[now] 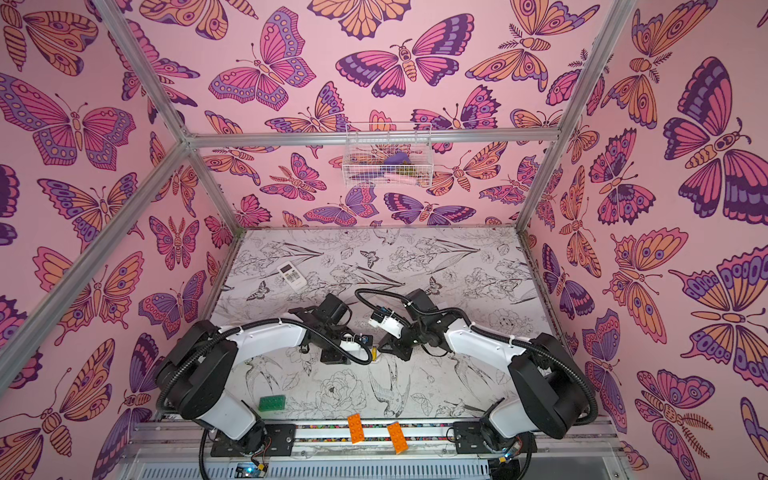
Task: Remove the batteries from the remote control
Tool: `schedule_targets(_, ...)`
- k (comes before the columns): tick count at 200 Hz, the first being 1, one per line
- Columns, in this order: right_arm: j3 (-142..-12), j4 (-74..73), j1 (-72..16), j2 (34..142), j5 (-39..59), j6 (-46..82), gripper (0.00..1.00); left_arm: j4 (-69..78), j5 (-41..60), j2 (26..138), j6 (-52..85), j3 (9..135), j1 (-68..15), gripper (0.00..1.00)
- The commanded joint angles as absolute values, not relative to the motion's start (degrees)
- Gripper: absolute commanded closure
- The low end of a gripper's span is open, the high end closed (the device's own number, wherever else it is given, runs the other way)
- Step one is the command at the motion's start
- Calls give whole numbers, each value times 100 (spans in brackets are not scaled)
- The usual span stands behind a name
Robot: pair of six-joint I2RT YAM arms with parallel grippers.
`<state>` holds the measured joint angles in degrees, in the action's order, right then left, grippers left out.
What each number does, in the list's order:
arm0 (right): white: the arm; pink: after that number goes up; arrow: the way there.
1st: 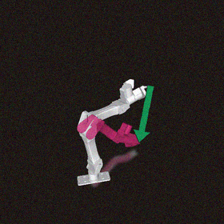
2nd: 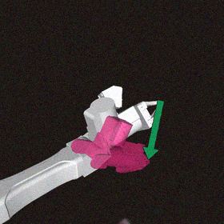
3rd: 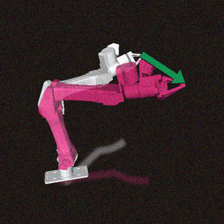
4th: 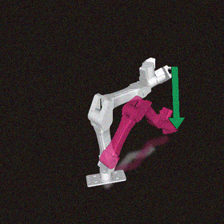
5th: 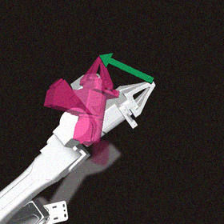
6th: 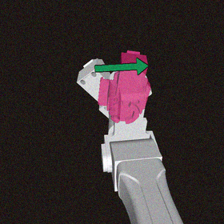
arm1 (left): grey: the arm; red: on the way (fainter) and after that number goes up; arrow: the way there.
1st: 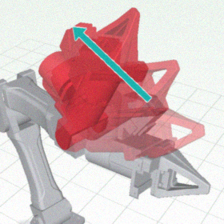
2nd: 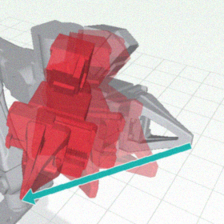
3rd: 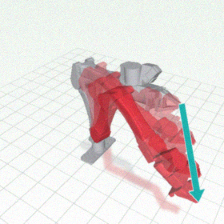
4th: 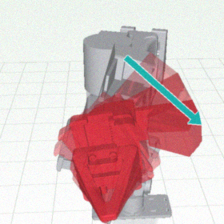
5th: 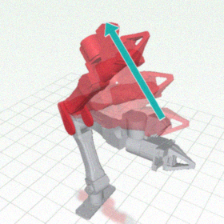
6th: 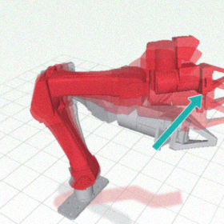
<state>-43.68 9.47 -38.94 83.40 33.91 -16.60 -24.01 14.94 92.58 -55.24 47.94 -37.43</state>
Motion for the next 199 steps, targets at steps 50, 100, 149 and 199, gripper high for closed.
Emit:
schedule_targets(50, -4051, 820, -4328, 8221, 2612, -1968, 100, -2792, 1371, 9256, -5607, 4581, -3785, 55)
schedule_targets(100, -3785, 401, -4539, 7969, 2037, -2098, 100, -2790, 1385, 9264, -5599, 4579, -3780, 56)
schedule_targets(149, -3676, 259, -4551, 7606, 1691, -2130, 100, -2787, 1396, 9265, -5590, 4588, -3791, 56)
schedule_targets(199, -3514, -100, -4549, 7275, 1548, -2062, 100, -2794, 1402, 9280, -5559, 4575, -3790, 56)
